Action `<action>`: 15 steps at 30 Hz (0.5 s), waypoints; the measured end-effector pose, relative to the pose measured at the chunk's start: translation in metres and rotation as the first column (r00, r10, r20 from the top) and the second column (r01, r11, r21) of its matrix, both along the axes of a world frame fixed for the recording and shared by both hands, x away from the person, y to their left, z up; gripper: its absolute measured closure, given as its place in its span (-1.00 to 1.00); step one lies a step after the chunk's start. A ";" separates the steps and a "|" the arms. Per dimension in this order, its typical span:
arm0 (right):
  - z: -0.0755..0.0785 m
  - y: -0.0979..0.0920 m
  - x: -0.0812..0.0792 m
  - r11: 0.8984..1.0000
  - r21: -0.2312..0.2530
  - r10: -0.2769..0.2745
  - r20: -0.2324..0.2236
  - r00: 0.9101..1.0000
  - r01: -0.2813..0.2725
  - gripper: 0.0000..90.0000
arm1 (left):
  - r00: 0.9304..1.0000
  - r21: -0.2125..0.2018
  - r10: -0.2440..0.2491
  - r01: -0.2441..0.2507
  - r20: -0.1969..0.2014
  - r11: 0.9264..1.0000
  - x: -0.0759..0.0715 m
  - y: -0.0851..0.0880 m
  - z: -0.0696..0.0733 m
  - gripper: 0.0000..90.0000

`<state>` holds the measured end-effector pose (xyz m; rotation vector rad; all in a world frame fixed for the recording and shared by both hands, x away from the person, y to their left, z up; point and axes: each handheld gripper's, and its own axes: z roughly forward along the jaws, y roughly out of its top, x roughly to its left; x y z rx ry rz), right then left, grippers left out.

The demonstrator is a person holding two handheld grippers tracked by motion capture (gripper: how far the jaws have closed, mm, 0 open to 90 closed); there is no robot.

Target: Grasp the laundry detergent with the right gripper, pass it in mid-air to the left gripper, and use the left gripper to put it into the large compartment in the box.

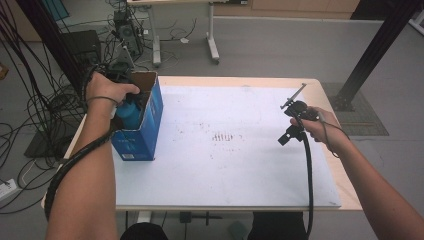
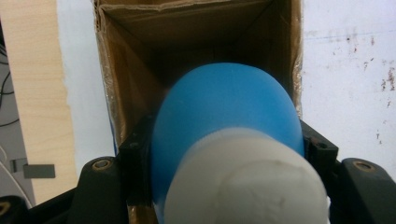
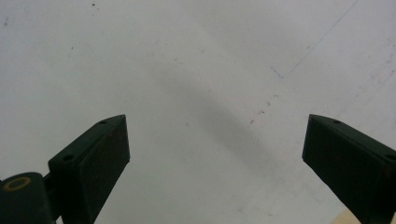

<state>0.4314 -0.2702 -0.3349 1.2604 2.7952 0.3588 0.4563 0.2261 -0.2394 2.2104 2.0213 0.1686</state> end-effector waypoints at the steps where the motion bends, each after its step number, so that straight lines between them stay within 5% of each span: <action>1: 0.000 0.000 0.000 1.000 0.000 0.000 -0.002 1.000 0.000 -0.83 | 1.000 0.000 0.003 -0.003 -0.001 1.000 0.000 0.000 -0.002 -0.16; 15: -0.001 -0.001 -0.001 1.000 0.000 -0.004 0.001 1.000 0.004 -0.84 | 1.000 0.007 0.001 -0.001 -0.019 1.000 -0.003 0.002 -0.020 -0.17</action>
